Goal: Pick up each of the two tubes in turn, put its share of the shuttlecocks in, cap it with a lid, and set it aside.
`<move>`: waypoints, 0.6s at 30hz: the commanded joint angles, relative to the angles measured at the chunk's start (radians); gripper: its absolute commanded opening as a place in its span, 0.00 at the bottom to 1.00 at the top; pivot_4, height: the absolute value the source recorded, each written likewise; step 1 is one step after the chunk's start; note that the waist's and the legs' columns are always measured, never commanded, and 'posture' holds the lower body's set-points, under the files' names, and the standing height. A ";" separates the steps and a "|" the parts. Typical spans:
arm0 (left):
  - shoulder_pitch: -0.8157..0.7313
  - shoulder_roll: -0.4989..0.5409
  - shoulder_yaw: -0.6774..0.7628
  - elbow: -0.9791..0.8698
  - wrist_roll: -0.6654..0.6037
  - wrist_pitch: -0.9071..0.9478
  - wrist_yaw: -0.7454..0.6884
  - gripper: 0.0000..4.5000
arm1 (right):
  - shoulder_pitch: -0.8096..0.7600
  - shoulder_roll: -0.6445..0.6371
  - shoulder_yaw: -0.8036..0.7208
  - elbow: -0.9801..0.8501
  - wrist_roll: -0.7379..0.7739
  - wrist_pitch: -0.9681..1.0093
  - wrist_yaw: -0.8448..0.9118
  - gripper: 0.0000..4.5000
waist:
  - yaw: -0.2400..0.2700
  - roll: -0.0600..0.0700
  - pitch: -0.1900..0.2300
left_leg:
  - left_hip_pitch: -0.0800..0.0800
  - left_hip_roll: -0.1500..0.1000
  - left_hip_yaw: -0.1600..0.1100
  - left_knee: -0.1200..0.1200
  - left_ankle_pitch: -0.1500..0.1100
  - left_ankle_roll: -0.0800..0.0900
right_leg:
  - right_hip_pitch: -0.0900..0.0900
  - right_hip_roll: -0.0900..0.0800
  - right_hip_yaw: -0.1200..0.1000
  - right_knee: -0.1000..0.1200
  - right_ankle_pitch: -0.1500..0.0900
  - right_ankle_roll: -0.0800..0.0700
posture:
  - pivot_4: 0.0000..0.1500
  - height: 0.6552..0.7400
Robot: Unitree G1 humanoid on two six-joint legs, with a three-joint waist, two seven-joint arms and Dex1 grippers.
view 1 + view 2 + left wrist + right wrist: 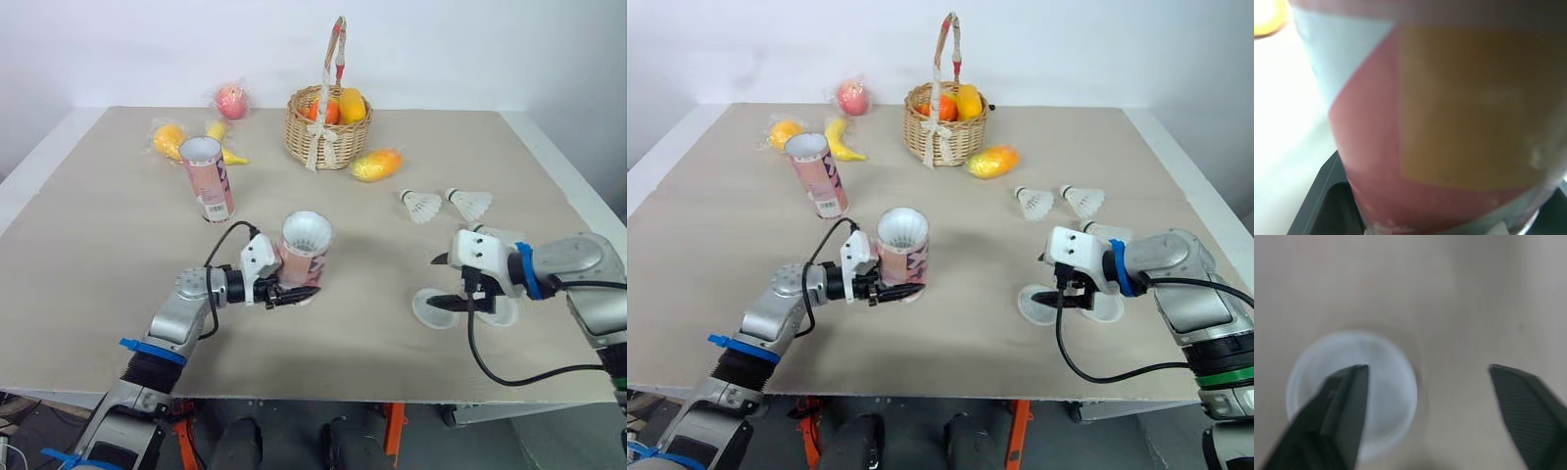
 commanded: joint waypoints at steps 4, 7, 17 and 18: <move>-0.013 -0.035 0.017 -0.021 -0.043 0.031 0.012 0.65 | -0.095 -0.015 0.040 0.141 -0.035 -0.096 0.086 0.88 | -0.005 0.000 0.000 | 0.001 0.000 0.000 0.000 0.001 0.000 | 0.001 0.001 0.000 0.000 0.001 0.000 | 1.00 1.00; -0.008 -0.036 0.026 0.007 -0.035 0.015 0.017 0.65 | -0.124 0.003 0.073 0.197 -0.060 -0.124 0.105 0.88 | -0.007 0.000 0.000 | 0.001 0.000 0.000 0.001 0.001 0.000 | 0.001 0.001 0.001 0.000 0.002 0.001 | 1.00 1.00; 0.031 -0.027 0.000 0.020 0.008 -0.057 0.023 0.65 | -0.198 0.083 0.127 0.313 -0.112 -0.172 0.132 0.70 | -0.017 0.000 0.000 | 0.003 0.000 0.001 0.001 0.001 0.000 | 0.002 0.001 0.002 0.000 0.002 0.001 | 1.00 1.00; 0.031 -0.030 0.000 0.024 0.009 -0.060 0.025 0.65 | -0.201 0.086 0.126 0.315 -0.113 -0.176 0.139 0.60 | -0.017 0.000 0.000 | 0.003 0.000 0.001 0.001 0.001 0.000 | 0.002 0.001 0.002 0.000 0.002 0.001 | 1.00 1.00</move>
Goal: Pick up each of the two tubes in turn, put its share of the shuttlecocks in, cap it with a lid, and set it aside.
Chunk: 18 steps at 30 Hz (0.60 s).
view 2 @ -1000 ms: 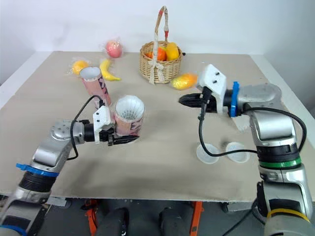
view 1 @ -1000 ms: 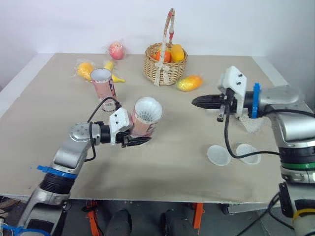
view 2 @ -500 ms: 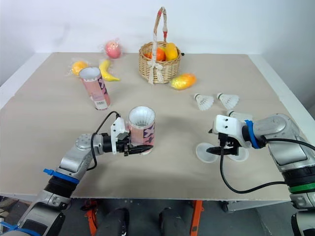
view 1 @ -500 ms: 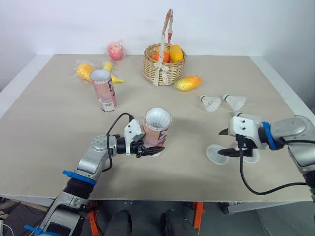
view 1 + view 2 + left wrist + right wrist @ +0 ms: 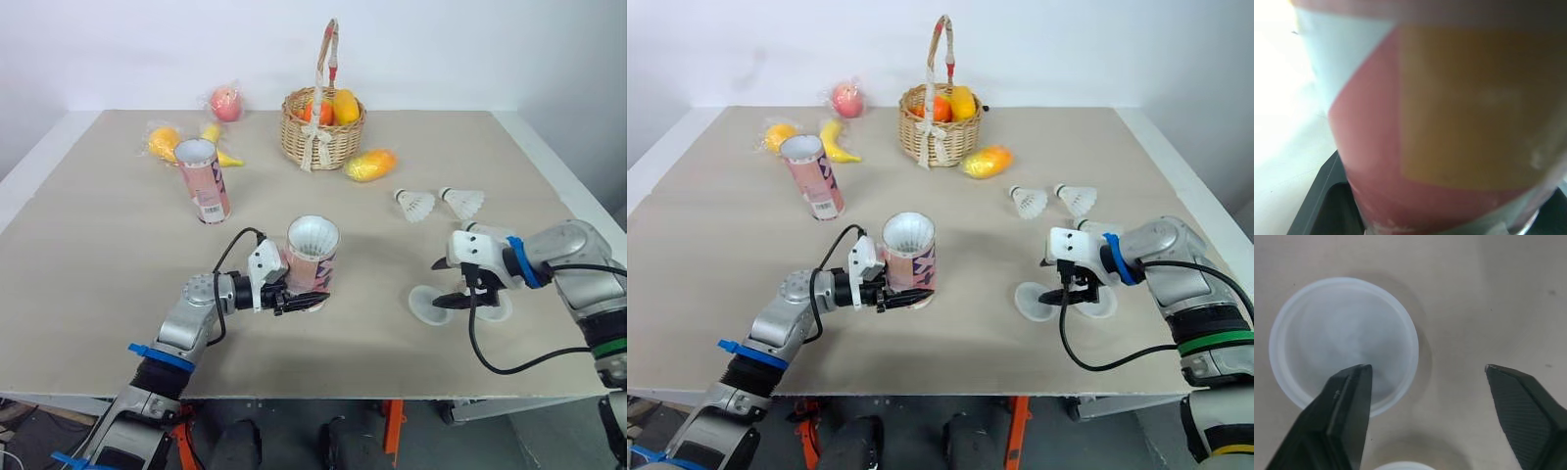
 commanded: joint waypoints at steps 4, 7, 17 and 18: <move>0.010 -0.014 0.000 0.011 0.007 -0.025 0.022 0.65 | -0.014 0.002 0.008 -0.008 -0.003 -0.034 0.047 0.17 | -0.001 0.000 0.000 | 0.000 0.000 0.000 0.001 0.000 0.000 | 0.001 0.000 0.000 0.000 0.001 0.001 | 1.00 1.00; 0.004 -0.018 0.001 0.025 0.010 -0.033 0.027 0.65 | -0.019 0.004 0.007 -0.007 -0.003 -0.035 0.053 0.02 | -0.001 0.000 0.000 | 0.000 0.000 0.000 0.001 0.000 -0.001 | 0.001 0.000 0.001 0.000 0.001 0.001 | 1.00 1.00; -0.021 -0.023 0.009 0.068 0.004 -0.041 0.024 0.65 | -0.076 0.028 -0.045 -0.085 0.078 0.058 0.074 0.02 | -0.001 0.000 0.000 | 0.000 0.000 0.000 0.001 0.002 -0.002 | 0.000 0.000 0.001 0.000 0.002 0.002 | 1.00 1.00; -0.020 -0.023 0.006 0.068 0.005 -0.042 0.022 0.65 | -0.092 0.028 -0.060 -0.115 0.111 0.089 0.089 0.02 | -0.001 0.001 0.000 | 0.000 0.000 0.001 0.001 0.002 -0.002 | 0.000 0.000 0.001 0.000 0.003 0.002 | 1.00 1.00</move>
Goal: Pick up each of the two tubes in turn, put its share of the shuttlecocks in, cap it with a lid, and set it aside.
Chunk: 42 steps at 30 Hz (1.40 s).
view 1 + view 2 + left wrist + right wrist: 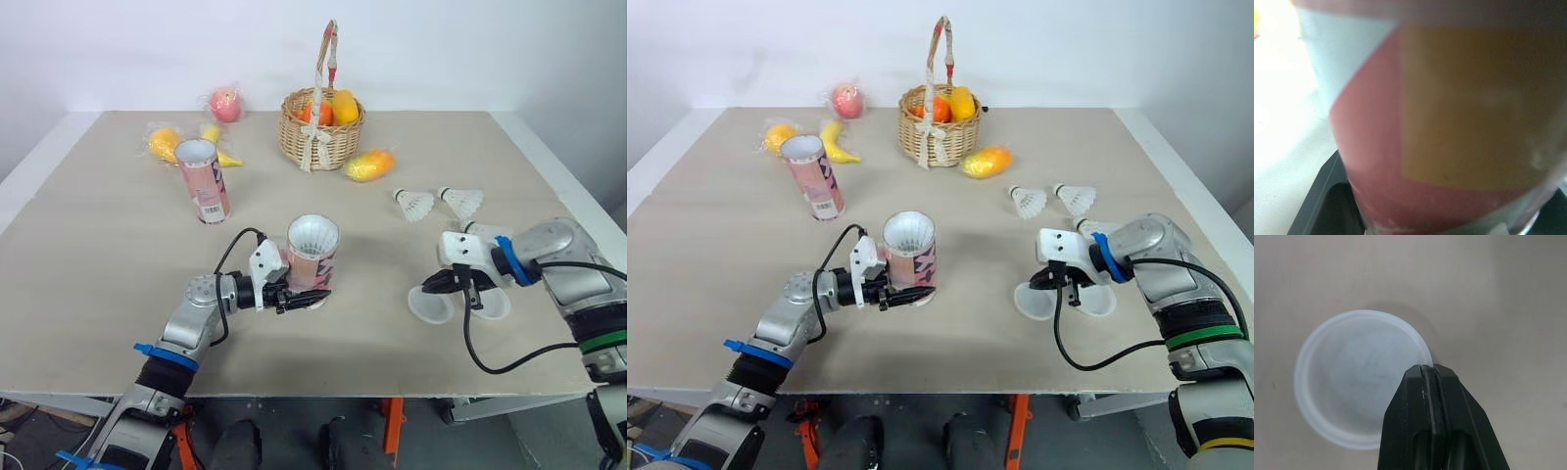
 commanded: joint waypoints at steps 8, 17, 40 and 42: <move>0.002 0.000 -0.017 0.030 0.029 -0.023 -0.004 0.65 | -0.213 0.002 -0.153 -0.272 0.274 0.241 0.082 0.02 | 0.001 0.000 0.000 | 0.000 0.000 -0.001 0.000 0.000 0.000 | 0.000 0.000 -0.001 -0.001 0.000 0.000 | 1.00 1.00; -0.012 0.010 -0.019 0.057 0.043 -0.043 -0.025 0.65 | -0.454 0.178 -0.013 -0.292 0.269 0.264 0.057 0.02 | -0.002 0.003 -0.001 | -0.001 0.001 0.000 -0.001 0.000 0.000 | -0.001 0.001 -0.001 -0.001 0.001 0.000 | 1.00 1.00; 0.009 0.024 -0.034 0.029 0.038 -0.018 -0.029 0.65 | -0.596 0.342 0.137 -0.131 0.025 -0.114 0.033 0.02 | -0.001 0.003 -0.001 | -0.002 0.001 -0.001 -0.001 0.000 0.000 | -0.001 0.001 -0.002 -0.001 0.001 -0.001 | 1.00 1.00; 0.009 0.025 -0.033 0.030 0.037 -0.016 -0.030 0.65 | -0.583 0.332 0.142 -0.151 0.026 -0.121 0.047 0.02 | -0.001 0.003 -0.001 | -0.002 0.001 -0.001 -0.001 0.000 0.000 | -0.001 0.000 -0.002 -0.001 0.000 -0.001 | 1.00 1.00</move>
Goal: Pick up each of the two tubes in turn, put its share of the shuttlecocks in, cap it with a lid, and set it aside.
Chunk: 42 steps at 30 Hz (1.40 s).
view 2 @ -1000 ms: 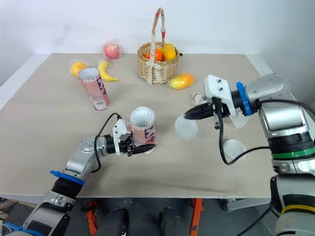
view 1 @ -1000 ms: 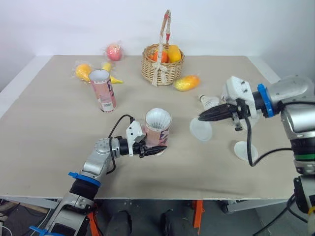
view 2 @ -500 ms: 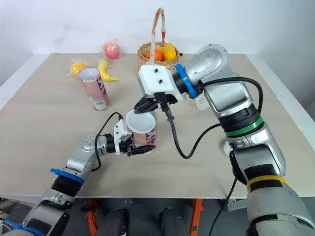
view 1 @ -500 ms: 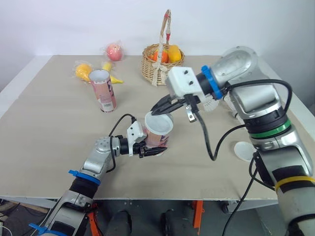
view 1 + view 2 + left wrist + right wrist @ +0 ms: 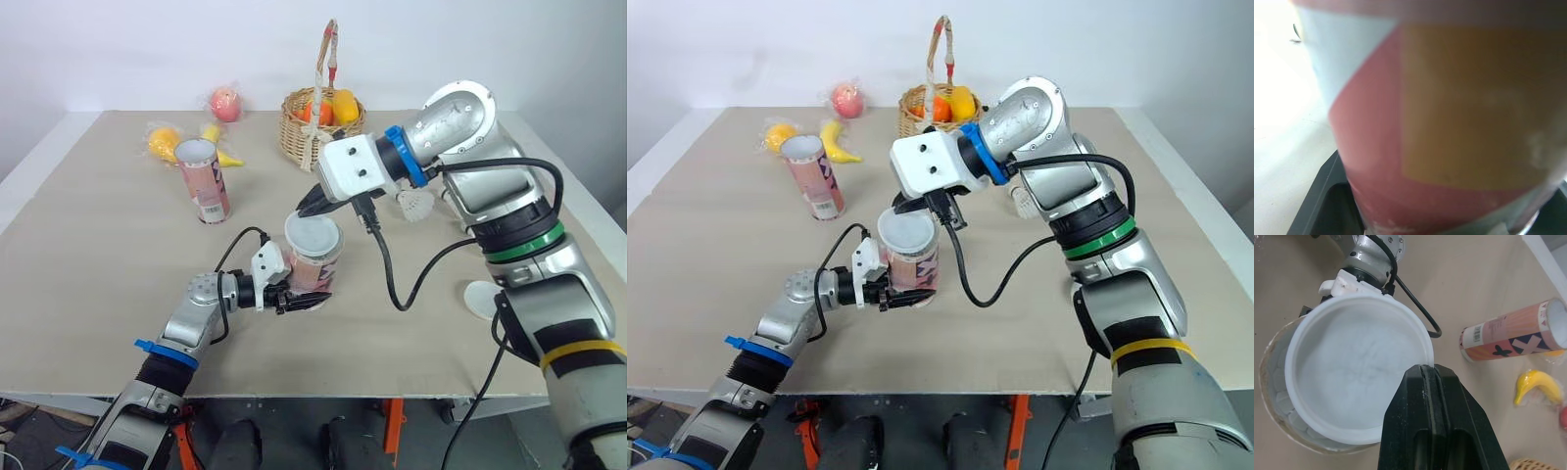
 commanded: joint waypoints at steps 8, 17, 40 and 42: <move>0.018 0.013 -0.005 0.018 0.015 0.021 -0.001 0.65 | 0.046 -0.053 -0.011 -0.098 -0.014 -0.033 0.030 0.02 | 0.000 0.000 0.000 | 0.000 0.000 0.000 0.000 0.000 0.000 | 0.000 0.000 0.000 0.000 0.000 0.000 | 1.00 1.00; 0.019 0.019 0.001 0.011 0.010 0.031 -0.001 0.65 | 0.060 -0.075 -0.001 -0.130 -0.082 -0.133 -0.002 0.02 | 0.000 0.000 0.000 | 0.000 0.000 0.000 -0.001 0.000 0.000 | 0.000 0.000 0.000 0.000 0.000 0.000 | 1.00 1.00; 0.023 0.030 0.006 0.003 0.006 0.040 -0.003 0.65 | 0.030 -0.031 -0.064 -0.109 0.000 -0.081 -0.038 0.02 | -0.001 0.000 0.000 | 0.000 0.000 0.000 -0.001 0.000 0.000 | 0.000 0.000 0.000 0.000 -0.001 -0.001 | 1.00 1.00; 0.023 0.030 0.005 0.002 0.006 0.041 -0.003 0.65 | 0.025 -0.032 -0.065 -0.089 -0.011 -0.100 -0.042 0.02 | -0.001 0.000 0.000 | 0.000 0.000 0.000 -0.001 0.000 0.000 | 0.000 0.000 0.000 0.000 -0.001 -0.001 | 1.00 1.00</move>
